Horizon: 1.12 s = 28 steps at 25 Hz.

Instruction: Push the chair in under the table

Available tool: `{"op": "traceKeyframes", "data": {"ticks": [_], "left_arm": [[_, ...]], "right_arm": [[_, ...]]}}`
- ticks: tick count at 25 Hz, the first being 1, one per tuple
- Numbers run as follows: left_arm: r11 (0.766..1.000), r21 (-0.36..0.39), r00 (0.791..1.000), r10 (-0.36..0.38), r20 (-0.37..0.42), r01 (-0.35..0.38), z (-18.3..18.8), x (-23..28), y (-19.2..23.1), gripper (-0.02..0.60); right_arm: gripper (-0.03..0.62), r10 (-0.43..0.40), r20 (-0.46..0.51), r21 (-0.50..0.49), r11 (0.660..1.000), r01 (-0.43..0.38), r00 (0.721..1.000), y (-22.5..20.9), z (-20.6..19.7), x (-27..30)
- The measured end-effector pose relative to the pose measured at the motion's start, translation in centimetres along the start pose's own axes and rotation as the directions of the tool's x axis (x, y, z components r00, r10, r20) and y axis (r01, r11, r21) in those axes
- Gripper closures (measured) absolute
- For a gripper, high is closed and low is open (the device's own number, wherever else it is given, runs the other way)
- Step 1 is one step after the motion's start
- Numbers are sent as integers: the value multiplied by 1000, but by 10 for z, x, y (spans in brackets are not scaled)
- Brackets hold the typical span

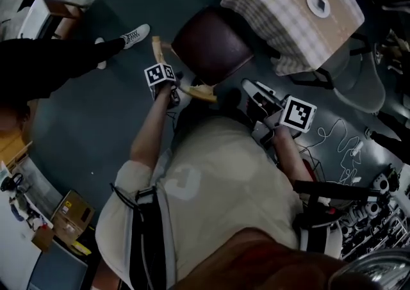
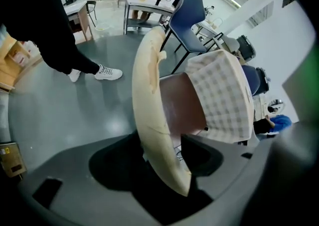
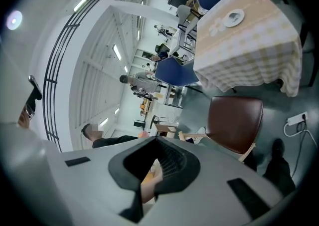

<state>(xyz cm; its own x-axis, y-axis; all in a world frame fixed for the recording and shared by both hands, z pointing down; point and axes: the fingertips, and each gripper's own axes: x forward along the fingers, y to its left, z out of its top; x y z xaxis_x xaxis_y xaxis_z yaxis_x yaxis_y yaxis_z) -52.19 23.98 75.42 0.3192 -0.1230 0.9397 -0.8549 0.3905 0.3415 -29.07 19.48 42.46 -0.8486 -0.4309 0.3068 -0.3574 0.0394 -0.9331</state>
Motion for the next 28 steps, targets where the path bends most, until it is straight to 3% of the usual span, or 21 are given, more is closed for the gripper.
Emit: {"op": "traceKeyframes", "data": {"ticks": [7, 10, 17, 23, 28], "left_arm": [[999, 15, 998, 30, -51, -30, 3, 24, 4, 315], [1000, -11, 997, 27, -73, -28, -2, 35, 4, 344], [1000, 13, 994, 13, -112, -11, -2, 47, -1, 393], [998, 61, 984, -8, -178, 19, -11, 40, 0, 391], [996, 86, 982, 2, -187, 15, -3, 33, -1, 382]], "right_arm": [[582, -20, 50, 22, 1000, 19, 999, -13, 10, -6], [582, -38, 61, 41, 999, 36, 997, -21, 7, -11], [582, -71, 85, 68, 996, 65, 994, -31, 7, -9], [582, -101, 68, 83, 992, 95, 993, -28, -2, 2], [582, -115, 100, 100, 989, 105, 988, -19, 4, 5]]}}
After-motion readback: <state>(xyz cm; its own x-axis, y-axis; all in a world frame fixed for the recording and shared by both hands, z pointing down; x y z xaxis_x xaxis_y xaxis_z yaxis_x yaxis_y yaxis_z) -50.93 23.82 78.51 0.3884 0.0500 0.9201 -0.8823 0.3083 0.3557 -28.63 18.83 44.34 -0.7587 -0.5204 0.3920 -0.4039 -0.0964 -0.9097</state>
